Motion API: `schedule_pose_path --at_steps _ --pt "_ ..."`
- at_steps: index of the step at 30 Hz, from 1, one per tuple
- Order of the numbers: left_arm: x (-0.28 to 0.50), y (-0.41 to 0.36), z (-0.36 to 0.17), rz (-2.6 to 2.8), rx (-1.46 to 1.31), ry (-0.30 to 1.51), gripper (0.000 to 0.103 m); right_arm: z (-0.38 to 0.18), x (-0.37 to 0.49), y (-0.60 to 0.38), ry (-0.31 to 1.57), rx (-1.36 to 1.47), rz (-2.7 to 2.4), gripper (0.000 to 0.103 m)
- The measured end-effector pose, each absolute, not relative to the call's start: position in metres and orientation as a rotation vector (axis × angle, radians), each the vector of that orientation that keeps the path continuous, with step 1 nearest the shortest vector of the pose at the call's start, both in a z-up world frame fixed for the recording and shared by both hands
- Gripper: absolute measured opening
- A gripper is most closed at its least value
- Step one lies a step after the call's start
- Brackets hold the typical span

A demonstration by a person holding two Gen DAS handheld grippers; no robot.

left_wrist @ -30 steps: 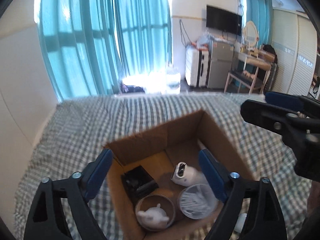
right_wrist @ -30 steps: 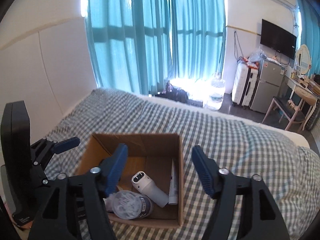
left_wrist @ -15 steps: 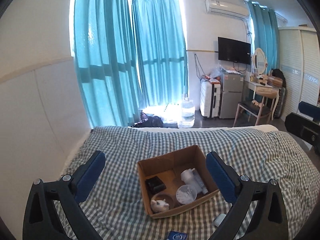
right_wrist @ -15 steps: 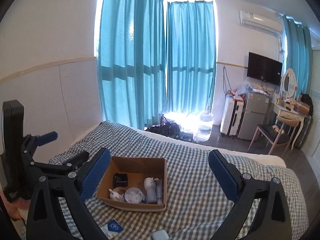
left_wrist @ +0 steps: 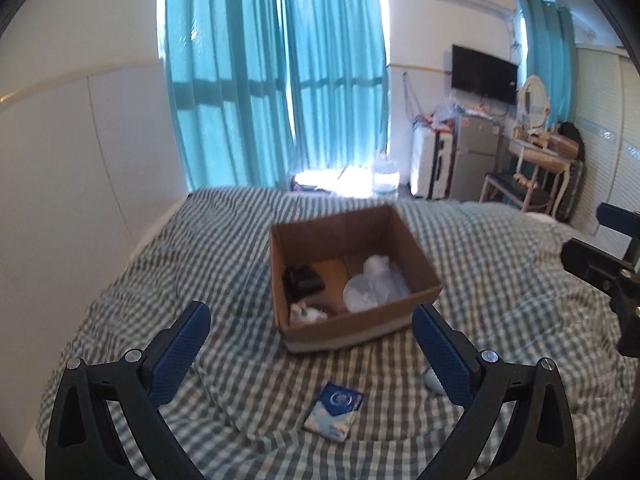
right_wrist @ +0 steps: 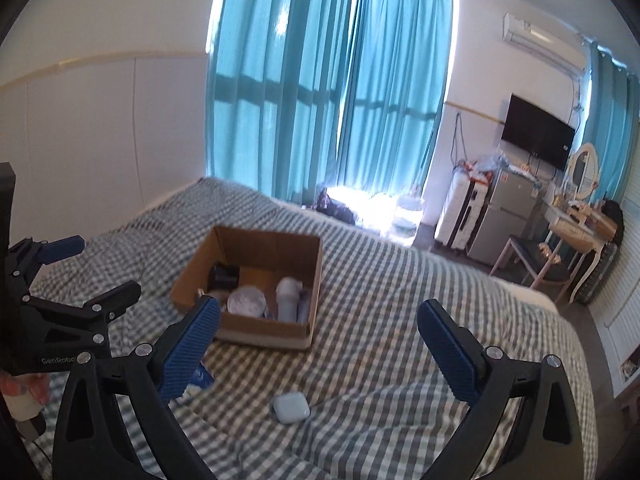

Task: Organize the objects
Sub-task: 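Move both tools back toward the tissue pack and earbud case, then grasp the blue Vinda tissue pack with the left tool while the right tool grasps the white earbud case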

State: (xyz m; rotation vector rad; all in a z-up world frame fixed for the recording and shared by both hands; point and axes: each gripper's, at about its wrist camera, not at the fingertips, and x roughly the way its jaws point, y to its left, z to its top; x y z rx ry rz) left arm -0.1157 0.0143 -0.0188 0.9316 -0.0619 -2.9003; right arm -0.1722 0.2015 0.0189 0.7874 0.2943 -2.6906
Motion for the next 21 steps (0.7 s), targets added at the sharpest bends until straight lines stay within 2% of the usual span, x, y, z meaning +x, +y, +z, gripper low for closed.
schedule_pose_path --at_steps 6,10,16,21 --pt "-0.137 0.013 -0.076 -2.789 1.079 -0.101 0.103 -0.054 -0.204 0.206 0.312 0.988 -2.627 0.099" --pt "-0.151 0.01 -0.109 -2.765 1.168 -0.062 0.103 -0.095 -0.225 0.203 0.318 1.097 -2.57 0.099" --pt "-0.164 0.018 -0.162 -2.751 1.3 -0.1 0.103 -0.138 -0.249 0.187 0.325 1.207 -2.484 0.099" --pt "-0.171 0.024 -0.202 -2.723 1.458 -0.16 0.103 -0.169 -0.265 0.177 0.319 1.302 -2.408 0.094"
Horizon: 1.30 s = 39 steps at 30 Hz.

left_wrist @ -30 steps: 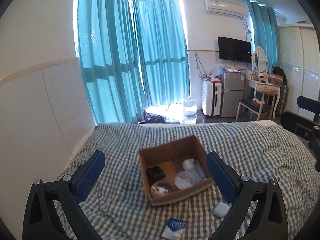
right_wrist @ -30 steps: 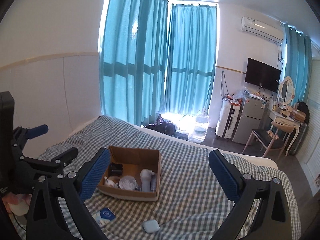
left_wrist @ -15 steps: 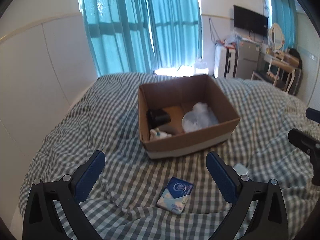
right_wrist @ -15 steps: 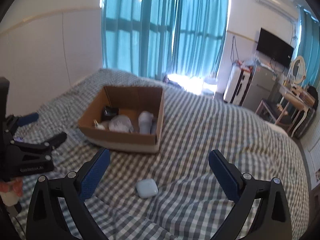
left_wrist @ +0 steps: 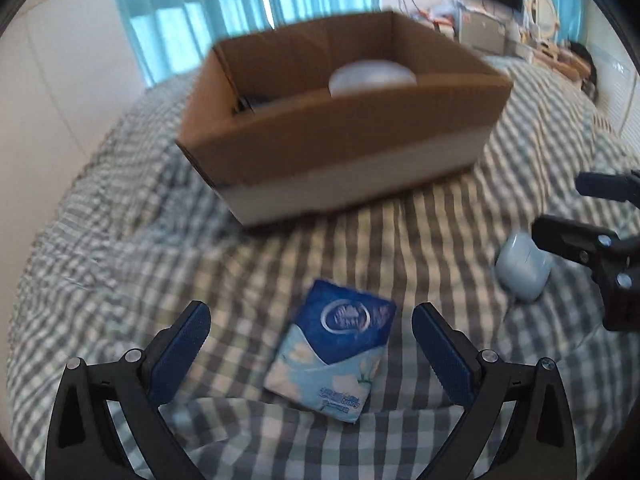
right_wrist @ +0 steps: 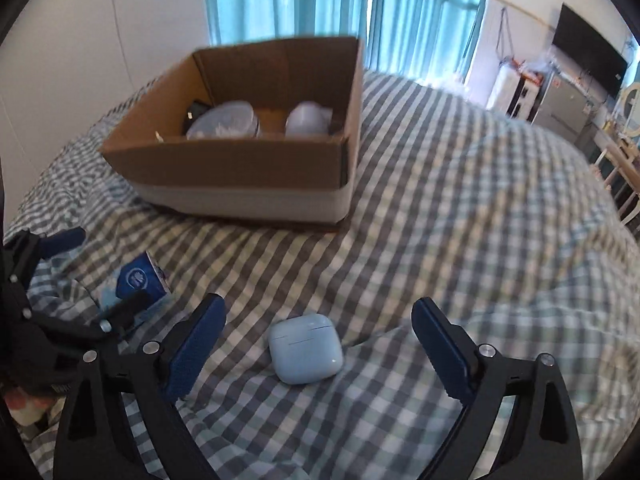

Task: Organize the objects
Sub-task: 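Grasp the blue Vinda tissue pack with the left tool while the right tool grasps the white earbud case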

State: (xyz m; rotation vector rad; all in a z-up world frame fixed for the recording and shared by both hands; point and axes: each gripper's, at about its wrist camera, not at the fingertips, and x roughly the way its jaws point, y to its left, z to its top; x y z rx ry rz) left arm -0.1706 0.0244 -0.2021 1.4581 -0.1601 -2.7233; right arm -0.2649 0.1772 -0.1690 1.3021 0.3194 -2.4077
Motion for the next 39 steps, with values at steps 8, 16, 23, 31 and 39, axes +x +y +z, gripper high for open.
schedule_pose_path --at_steps 8,16,23,31,39 --pt "-0.182 0.014 -0.236 -2.629 1.666 -0.05 0.103 -0.211 -0.276 0.162 0.412 1.486 -2.327 0.072" --pt "-0.176 0.014 -0.235 -2.668 1.656 -0.008 0.093 -0.219 -0.269 0.159 0.452 1.522 -2.31 0.053" --pt "-0.165 0.021 -0.232 -2.707 1.643 -0.019 0.072 -0.22 -0.253 0.151 0.536 1.514 -2.313 0.053" --pt "-0.155 0.036 -0.231 -2.712 1.65 -0.024 0.062 -0.215 -0.236 0.153 0.514 1.516 -2.291 0.053" --pt "-0.129 0.052 -0.216 -2.715 1.71 -0.058 0.061 -0.197 -0.201 0.144 0.515 1.473 -2.247 0.053"
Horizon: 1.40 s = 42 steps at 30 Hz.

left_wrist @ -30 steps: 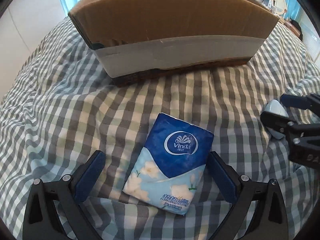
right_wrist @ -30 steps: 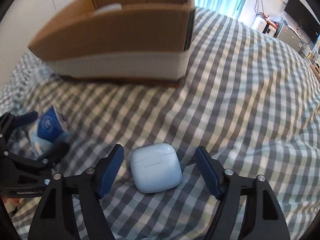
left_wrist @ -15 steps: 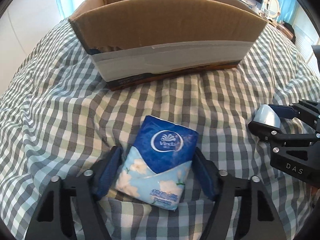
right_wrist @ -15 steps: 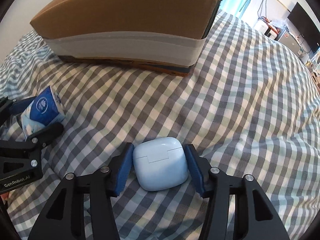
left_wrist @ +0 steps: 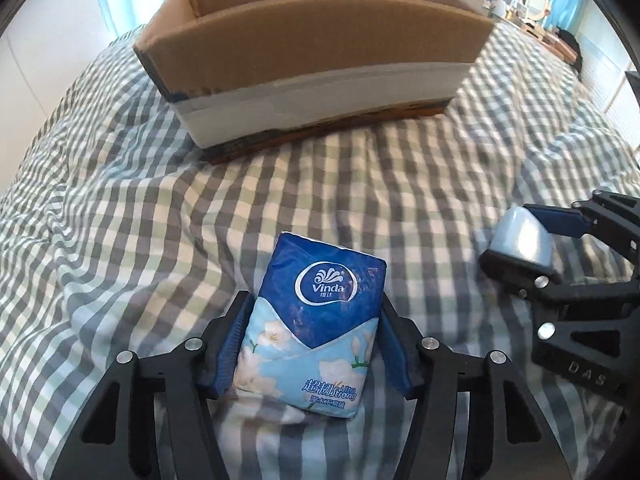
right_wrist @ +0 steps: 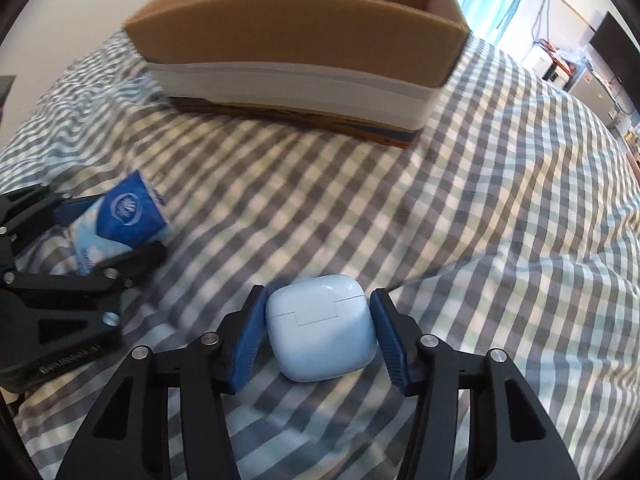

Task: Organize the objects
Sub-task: 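Grasp the blue Vinda tissue pack with the left tool while the right tool grasps the white earbud case, then carry the tissue pack and earbud case over the box with both tools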

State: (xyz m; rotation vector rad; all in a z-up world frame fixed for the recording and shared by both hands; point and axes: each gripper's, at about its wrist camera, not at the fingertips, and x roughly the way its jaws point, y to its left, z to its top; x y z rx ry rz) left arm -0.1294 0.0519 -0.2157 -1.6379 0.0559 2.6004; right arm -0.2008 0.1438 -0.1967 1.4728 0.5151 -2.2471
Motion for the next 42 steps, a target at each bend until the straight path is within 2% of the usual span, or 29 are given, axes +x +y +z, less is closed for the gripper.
schedule_pose_path --at_steps 6,12,27,35,42 --pt "-0.104 0.048 -0.191 2.605 -1.583 0.021 0.061 -0.173 -0.175 0.153 0.454 1.445 -2.263 0.053" --pt "-0.11 0.028 -0.175 2.624 -1.516 0.02 0.06 -0.146 -0.159 0.168 0.416 1.406 -2.303 0.052" --pt "-0.086 0.012 -0.083 2.763 -1.255 0.016 0.06 -0.044 -0.13 0.142 0.417 1.162 -2.443 0.052" --pt "-0.12 -0.004 -0.052 2.818 -1.166 0.04 0.06 -0.016 -0.162 0.125 0.362 1.084 -2.473 0.052" --pt "-0.172 -0.024 -0.045 2.858 -1.159 0.019 0.06 0.0 -0.218 0.108 0.337 1.055 -2.489 0.052"
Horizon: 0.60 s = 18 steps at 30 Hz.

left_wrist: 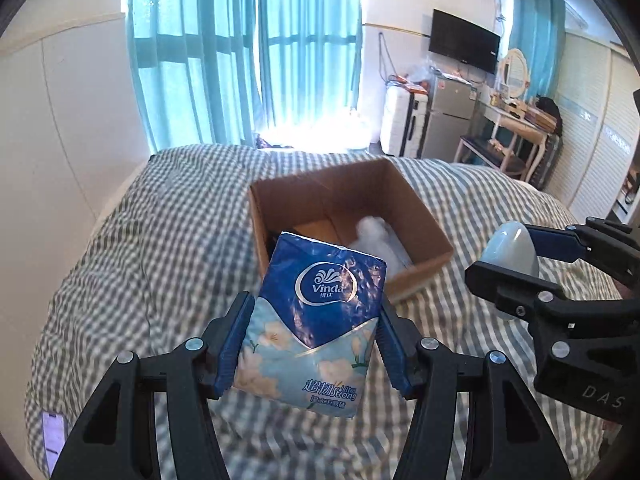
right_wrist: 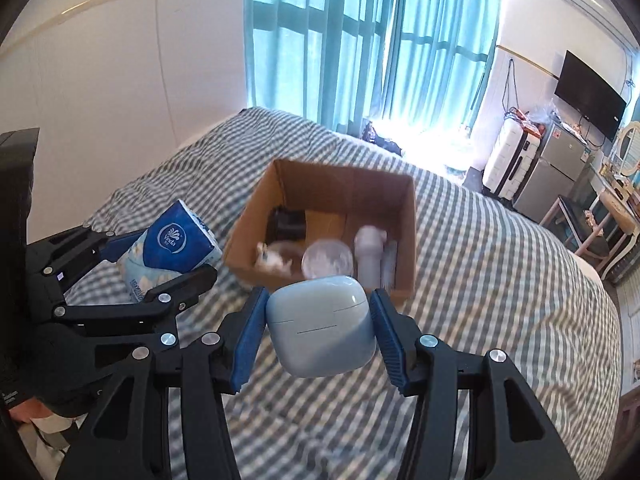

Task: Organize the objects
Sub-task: 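Carry the tissue pack and earbud case over the box with both tools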

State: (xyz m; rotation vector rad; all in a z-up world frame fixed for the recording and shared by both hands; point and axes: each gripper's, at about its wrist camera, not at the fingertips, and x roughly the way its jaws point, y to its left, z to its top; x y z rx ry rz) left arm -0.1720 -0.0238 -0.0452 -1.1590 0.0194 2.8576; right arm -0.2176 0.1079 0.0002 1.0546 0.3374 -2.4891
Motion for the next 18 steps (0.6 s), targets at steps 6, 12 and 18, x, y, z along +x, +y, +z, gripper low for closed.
schedule_pose_path --at_steps 6,12,18 --pt "-0.221 -0.036 -0.04 2.871 -1.14 0.022 0.06 -0.002 -0.273 0.1 0.285 1.044 -2.503 0.052" --pt "-0.273 -0.036 -0.043 2.868 -1.119 0.061 0.06 -0.013 -0.332 0.099 0.229 1.06 -2.528 0.052" --pt "-0.314 -0.033 -0.061 2.842 -1.153 0.086 0.06 -0.031 -0.382 0.1 0.199 1.085 -2.546 0.052"
